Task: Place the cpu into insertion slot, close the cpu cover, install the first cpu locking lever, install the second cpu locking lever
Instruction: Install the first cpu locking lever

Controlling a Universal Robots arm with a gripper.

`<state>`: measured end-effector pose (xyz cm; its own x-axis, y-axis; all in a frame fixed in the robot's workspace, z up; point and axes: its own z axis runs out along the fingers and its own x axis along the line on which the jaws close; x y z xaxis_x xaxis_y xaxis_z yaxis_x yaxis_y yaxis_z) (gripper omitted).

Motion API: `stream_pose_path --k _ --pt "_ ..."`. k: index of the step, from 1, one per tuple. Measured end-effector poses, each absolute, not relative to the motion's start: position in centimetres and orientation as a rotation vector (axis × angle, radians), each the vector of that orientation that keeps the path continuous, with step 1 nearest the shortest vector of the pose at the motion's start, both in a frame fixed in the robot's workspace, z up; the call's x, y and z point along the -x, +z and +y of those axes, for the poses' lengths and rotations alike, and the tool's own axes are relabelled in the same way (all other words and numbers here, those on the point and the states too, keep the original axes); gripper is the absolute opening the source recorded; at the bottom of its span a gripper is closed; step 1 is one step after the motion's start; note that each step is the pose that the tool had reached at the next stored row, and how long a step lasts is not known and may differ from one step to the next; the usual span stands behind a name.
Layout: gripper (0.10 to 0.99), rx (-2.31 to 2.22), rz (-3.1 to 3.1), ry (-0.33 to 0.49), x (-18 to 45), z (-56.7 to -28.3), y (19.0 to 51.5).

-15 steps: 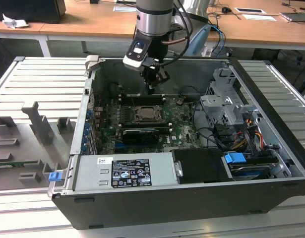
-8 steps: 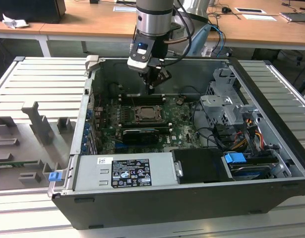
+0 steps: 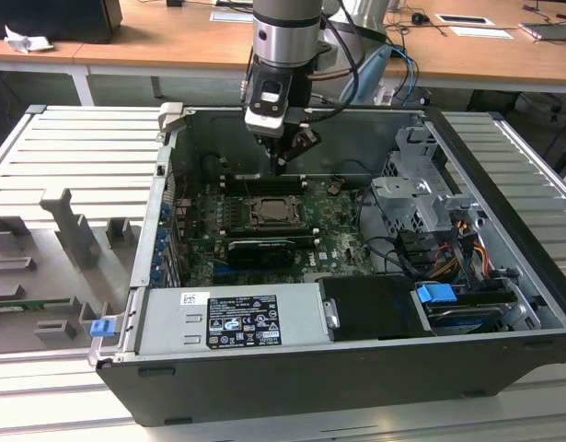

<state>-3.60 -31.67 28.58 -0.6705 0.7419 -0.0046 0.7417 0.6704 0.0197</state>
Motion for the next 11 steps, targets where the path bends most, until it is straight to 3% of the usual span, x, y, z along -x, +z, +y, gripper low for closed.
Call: stream_pose_path --k 11 --pt "0.106 -0.924 2.992 0.027 3.60 -31.67 28.55"
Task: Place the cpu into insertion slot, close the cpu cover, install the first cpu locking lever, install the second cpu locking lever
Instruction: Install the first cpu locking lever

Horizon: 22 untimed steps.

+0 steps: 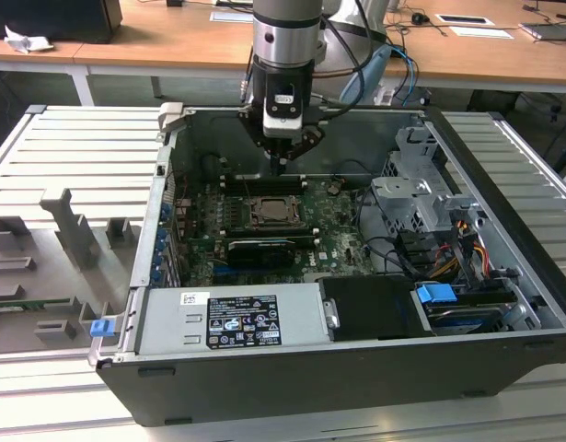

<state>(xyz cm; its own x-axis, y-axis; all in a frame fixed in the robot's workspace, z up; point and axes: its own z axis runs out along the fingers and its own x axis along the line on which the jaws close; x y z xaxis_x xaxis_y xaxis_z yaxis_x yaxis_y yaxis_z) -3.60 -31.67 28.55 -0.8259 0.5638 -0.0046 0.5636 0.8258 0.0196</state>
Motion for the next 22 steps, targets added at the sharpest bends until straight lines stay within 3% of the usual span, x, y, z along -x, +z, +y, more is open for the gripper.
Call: stream_pose_path --k 22 --pt "0.106 -0.142 3.132 0.031 3.60 -31.68 28.20"
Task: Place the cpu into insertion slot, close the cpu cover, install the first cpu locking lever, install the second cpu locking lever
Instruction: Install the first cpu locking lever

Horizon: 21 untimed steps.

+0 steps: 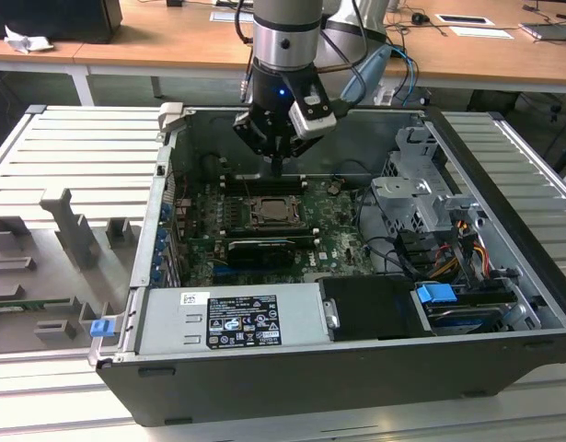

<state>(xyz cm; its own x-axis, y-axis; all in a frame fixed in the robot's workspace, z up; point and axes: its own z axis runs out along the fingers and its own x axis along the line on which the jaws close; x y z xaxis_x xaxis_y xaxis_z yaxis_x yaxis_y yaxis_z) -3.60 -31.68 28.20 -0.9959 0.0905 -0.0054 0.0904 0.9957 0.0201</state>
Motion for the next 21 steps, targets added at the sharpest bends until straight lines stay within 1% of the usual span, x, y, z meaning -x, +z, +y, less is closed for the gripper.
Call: stream_pose_path --k 3,21 --pt "0.106 0.026 3.136 0.032 3.6 -31.7 28.1" --pt "0.106 0.034 3.136 0.034 9.0 -31.7 26.5"
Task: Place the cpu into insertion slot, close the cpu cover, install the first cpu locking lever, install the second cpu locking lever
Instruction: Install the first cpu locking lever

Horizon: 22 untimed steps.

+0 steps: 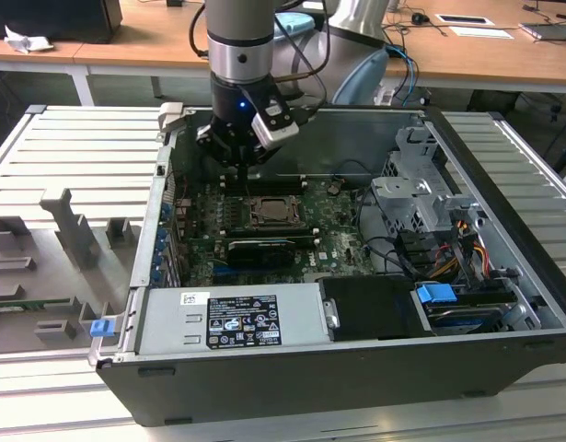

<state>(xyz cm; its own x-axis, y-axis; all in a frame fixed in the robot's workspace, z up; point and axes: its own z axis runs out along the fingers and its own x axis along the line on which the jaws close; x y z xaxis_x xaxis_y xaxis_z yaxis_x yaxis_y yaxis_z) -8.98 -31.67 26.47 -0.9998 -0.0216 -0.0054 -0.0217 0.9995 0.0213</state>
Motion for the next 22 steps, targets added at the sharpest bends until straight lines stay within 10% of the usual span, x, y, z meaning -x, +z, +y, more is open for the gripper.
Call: stream_pose_path --k 22 --pt "0.106 0.035 3.136 0.033 9.6 -28.9 25.8"
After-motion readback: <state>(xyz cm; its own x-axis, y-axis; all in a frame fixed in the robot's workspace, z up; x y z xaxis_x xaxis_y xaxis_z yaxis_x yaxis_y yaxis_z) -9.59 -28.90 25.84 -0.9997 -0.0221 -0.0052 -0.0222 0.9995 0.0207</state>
